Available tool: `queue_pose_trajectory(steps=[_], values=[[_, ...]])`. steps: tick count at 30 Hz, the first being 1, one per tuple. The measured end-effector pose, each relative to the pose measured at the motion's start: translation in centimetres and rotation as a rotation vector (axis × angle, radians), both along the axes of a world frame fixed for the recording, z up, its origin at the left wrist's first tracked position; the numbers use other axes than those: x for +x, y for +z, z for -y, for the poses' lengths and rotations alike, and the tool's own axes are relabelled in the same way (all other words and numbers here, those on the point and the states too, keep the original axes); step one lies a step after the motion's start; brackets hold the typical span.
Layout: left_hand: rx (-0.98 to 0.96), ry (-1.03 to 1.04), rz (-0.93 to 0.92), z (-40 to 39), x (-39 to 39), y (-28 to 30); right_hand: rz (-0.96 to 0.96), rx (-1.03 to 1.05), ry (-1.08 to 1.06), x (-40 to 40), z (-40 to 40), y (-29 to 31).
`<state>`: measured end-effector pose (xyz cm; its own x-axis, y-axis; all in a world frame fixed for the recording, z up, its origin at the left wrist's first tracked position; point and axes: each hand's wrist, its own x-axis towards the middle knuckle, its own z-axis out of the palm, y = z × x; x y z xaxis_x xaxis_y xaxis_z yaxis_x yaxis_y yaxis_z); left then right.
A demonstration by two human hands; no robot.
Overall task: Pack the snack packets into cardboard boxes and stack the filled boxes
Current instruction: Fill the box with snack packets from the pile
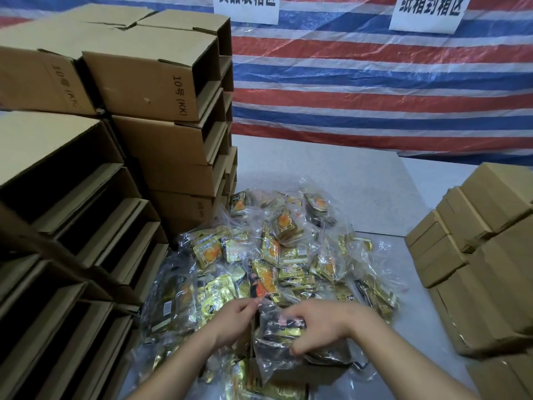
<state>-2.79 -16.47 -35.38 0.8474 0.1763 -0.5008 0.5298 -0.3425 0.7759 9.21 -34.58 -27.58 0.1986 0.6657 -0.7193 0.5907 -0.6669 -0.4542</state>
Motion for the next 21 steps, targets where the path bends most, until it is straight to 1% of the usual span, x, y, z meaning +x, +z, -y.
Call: queue_pose_trajectory(steps=[3,8,13,16,21], values=[[0.033,0.014,0.003,-0.1,0.0,-0.7,0.004,-0.075,0.038,-0.3,-0.5,-1.8],[0.063,0.041,0.021,-0.1,-0.3,-1.8,0.006,-0.060,0.038,-0.6,-1.2,-3.9],[0.056,0.129,0.047,0.5,-0.4,-2.6,0.112,-0.080,0.095,-1.4,-1.6,-6.3],[0.074,0.180,0.067,0.9,-0.6,-3.1,0.108,-0.043,0.032,-2.2,-1.3,-7.7],[0.070,0.212,0.075,1.0,-0.7,-3.4,-0.011,-0.027,-0.148,-2.5,-0.4,-8.7]])
